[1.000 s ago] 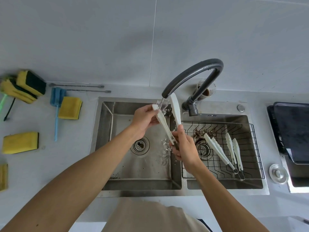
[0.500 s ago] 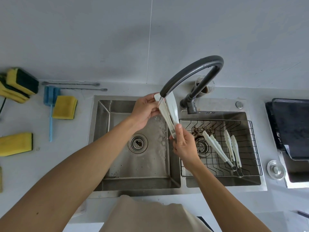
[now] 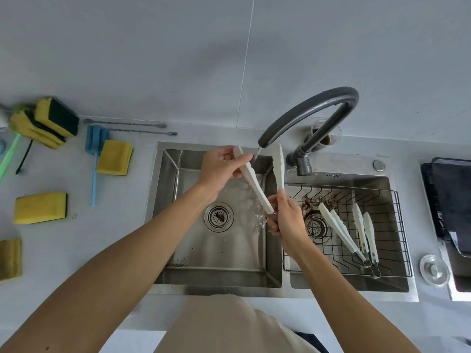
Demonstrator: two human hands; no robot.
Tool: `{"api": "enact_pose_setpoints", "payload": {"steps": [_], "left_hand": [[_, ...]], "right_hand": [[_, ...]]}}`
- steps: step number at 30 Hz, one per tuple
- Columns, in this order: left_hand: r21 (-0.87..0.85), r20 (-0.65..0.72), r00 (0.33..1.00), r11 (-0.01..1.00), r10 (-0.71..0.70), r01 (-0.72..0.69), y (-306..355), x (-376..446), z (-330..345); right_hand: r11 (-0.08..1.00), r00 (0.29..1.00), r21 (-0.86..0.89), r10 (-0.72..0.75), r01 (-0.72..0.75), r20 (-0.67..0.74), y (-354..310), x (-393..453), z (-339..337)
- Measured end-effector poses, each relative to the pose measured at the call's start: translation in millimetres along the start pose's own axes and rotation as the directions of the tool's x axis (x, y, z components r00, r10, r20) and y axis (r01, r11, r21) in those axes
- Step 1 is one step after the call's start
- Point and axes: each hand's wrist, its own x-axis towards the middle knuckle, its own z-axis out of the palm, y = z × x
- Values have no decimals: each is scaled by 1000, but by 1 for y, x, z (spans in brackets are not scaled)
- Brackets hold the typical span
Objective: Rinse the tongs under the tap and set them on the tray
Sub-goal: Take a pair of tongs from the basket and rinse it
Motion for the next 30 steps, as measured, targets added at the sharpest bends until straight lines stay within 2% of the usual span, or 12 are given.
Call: {"api": "enact_pose_setpoints", "payload": {"steps": [3, 8, 13, 18, 20, 23, 26, 30], "left_hand": [[-49, -7, 1000, 999, 24, -25, 0, -2, -2], [-129, -98, 992, 989, -84, 71, -9, 5, -9], [50, 33, 975, 974, -221, 219, -29, 9, -1], [47, 62, 964, 966, -258, 256, -41, 12, 4], [35, 51, 963, 964, -264, 262, -41, 12, 7], [41, -19, 964, 963, -267, 267, -39, 16, 11], [76, -86, 964, 963, -251, 257, -40, 22, 18], [125, -135, 966, 964, -218, 235, -42, 29, 25]], "right_hand": [[997, 995, 51, 58, -62, 77, 4, 0, 2], [948, 944, 207, 181, -242, 278, 2, -3, 5], [872, 838, 260, 253, -414, 484, 3, -4, 4], [787, 761, 311, 284, -532, 583, 10, -2, -1], [794, 770, 311, 281, -522, 573, 11, 0, -4], [829, 820, 326, 247, -455, 516, 10, -1, -6], [895, 889, 324, 147, -306, 434, 9, -4, -11], [962, 936, 238, 45, -135, 350, 11, -5, -13]]}}
